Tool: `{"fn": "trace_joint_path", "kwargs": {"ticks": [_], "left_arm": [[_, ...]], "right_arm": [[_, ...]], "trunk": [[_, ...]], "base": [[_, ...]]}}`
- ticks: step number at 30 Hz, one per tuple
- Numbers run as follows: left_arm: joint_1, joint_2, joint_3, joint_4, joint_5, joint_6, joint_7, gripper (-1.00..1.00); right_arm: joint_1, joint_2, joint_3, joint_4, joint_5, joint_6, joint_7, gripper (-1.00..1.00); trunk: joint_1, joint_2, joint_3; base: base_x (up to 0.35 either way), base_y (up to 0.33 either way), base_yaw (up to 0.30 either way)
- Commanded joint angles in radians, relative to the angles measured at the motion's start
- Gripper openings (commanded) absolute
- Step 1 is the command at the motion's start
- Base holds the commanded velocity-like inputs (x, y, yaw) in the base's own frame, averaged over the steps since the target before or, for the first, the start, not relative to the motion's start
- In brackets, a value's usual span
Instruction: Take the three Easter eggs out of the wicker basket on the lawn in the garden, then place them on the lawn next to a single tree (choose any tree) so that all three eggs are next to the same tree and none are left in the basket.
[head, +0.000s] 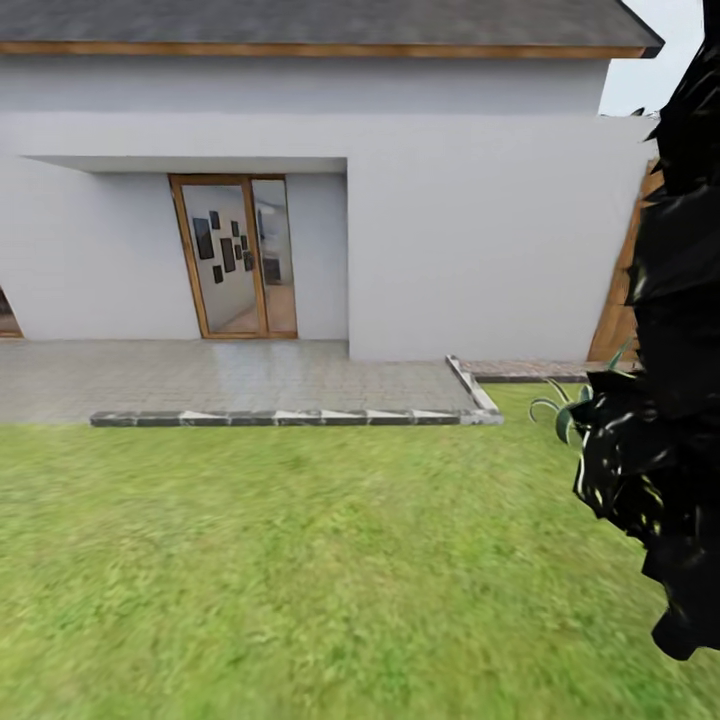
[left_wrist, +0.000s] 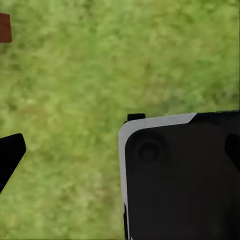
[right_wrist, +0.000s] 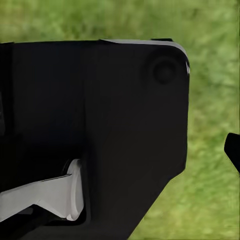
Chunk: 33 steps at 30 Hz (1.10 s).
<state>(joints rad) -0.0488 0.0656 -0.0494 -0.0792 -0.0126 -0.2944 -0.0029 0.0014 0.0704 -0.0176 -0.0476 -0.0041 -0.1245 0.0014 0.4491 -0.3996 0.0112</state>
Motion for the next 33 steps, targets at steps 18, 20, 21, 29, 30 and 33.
{"fn": "trace_joint_path", "kwargs": {"ticks": [18, 20, 21, 29, 30, 33], "left_arm": [[0.000, 0.000, -0.004, 0.001, -0.001, -0.004, 0.000, 1.00], [0.000, 0.000, -0.004, 0.001, -0.001, -0.004, 0.000, 1.00], [0.000, 0.000, -0.004, 0.001, -0.001, -0.004, 0.000, 1.00], [0.000, 0.000, -0.004, 0.001, -0.001, -0.005, 0.000, 1.00], [0.000, 0.000, -0.004, 0.001, -0.001, -0.005, 0.000, 1.00], [0.000, 0.000, -0.004, 0.001, -0.001, -0.005, 0.000, 1.00]], "right_arm": [[0.000, 0.003, -0.001, 0.000, 0.000, -0.003, 0.000, 1.00], [0.000, 0.003, -0.001, 0.000, 0.000, -0.003, 0.000, 1.00], [0.000, 0.003, -0.001, 0.000, 0.000, -0.003, 0.000, 1.00], [0.000, 0.003, -0.001, 0.000, 0.000, -0.003, 0.000, 1.00], [0.000, 0.003, -0.001, 0.000, 0.000, -0.003, 0.000, 1.00], [0.000, 0.003, -0.001, 0.000, 0.000, -0.003, 0.000, 1.00]], "trunk": [[0.001, 0.000, 0.000], [0.001, 0.000, 0.000], [0.001, 0.000, 0.000], [0.001, 0.000, 0.000], [0.001, 0.000, 0.000], [0.001, 0.000, 0.000]], "base": [[0.335, 0.012, 0.001], [0.338, 0.070, 0.028], [0.338, 0.089, 0.092], [0.338, 0.045, 0.133], [0.338, 0.010, 0.048], [0.338, 0.006, 0.028]]}}
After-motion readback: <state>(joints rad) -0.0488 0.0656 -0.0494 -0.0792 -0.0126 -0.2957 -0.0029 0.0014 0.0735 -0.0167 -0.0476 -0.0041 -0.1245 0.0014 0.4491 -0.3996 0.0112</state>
